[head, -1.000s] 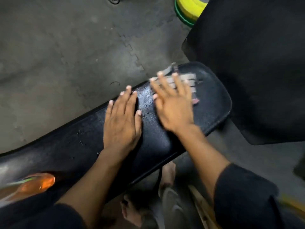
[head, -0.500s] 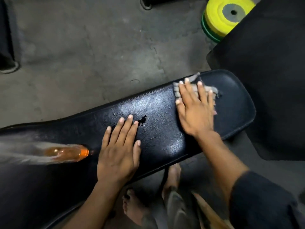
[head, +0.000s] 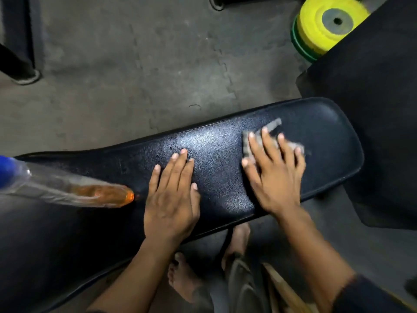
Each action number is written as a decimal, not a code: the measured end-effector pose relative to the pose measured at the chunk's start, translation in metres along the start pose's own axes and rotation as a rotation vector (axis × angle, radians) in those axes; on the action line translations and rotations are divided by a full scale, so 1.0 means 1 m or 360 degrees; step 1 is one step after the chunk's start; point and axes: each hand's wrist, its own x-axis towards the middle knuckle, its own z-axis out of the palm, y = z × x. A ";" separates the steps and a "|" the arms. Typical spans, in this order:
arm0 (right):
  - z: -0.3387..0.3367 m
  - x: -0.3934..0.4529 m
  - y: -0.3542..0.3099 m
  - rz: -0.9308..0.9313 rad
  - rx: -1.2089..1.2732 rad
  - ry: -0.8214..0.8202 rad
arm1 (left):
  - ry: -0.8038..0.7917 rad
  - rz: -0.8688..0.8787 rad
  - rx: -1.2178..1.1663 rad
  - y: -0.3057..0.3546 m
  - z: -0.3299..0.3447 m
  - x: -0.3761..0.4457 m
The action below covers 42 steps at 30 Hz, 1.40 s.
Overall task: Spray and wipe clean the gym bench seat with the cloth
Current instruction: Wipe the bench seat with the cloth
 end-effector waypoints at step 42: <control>0.021 -0.009 -0.140 -0.0653 -0.0065 -0.0207 | -0.0107 -0.0043 -0.0245 -0.025 -0.007 -0.103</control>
